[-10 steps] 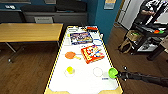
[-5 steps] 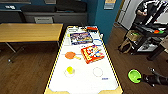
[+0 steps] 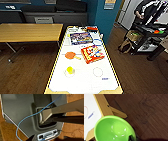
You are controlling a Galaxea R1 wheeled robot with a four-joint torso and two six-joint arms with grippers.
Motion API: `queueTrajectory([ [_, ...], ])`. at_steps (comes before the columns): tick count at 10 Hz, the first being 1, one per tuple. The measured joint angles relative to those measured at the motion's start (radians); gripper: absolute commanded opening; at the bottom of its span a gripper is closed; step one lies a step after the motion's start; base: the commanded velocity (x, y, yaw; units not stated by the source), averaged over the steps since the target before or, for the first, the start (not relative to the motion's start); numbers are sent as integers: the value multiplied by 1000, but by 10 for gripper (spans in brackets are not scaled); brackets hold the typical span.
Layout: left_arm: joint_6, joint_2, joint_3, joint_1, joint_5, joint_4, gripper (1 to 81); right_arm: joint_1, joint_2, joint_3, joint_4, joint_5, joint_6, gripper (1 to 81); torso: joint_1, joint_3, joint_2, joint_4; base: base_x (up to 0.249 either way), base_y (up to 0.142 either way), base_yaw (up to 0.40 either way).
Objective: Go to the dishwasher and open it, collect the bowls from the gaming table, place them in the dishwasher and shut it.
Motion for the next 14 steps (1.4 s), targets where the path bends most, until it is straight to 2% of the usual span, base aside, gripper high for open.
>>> queueTrajectory([
  [1, 0, -4, 6, -5, 0, 0, 811, -142, 5, -19, -19, 54, 0, 10, 0, 0, 0, 0, 0, 0, 0],
  [3, 0, -38, 67, -16, 2, 0, 811, -311, 92, -100, -48, 135, -4, 10, 0, 0, 0, 0, 0, 0, 0],
  [5, -1, -108, 201, -32, 3, 0, 811, -374, 268, -211, -70, 197, -19, 10, -1, 0, 0, 0, 0, 0, 0],
  [7, -2, -225, 382, -52, 3, 0, 811, -411, 466, -340, -86, 245, -37, 10, -1, 0, 0, 0, 0, 0, 0],
  [8, -3, -295, 479, -64, 4, 0, 811, -454, 574, -452, -98, 253, -51, 10, -1, 0, 0, 0, 0, 0, 0],
  [10, -9, -443, 646, -94, 1, 0, 811, -496, 720, -649, -108, 264, -69, 10, -1, 0, 0, 0, 0, 0, 0],
  [11, -22, -525, 714, -105, 0, -1, 811, -503, 799, -717, -116, 276, -77, 10, -1, 0, 0, 0, 0, 0, 0],
  [13, -32, -669, 851, -136, 3, -4, 811, -544, 917, -800, -141, 293, -95, 10, -1, 0, 0, 0, 0, 0, 0],
  [14, -49, -732, 923, -163, 2, -4, 811, -565, 948, -841, -153, 291, -99, 10, -1, 0, 0, 0, 0, 0, 0],
])
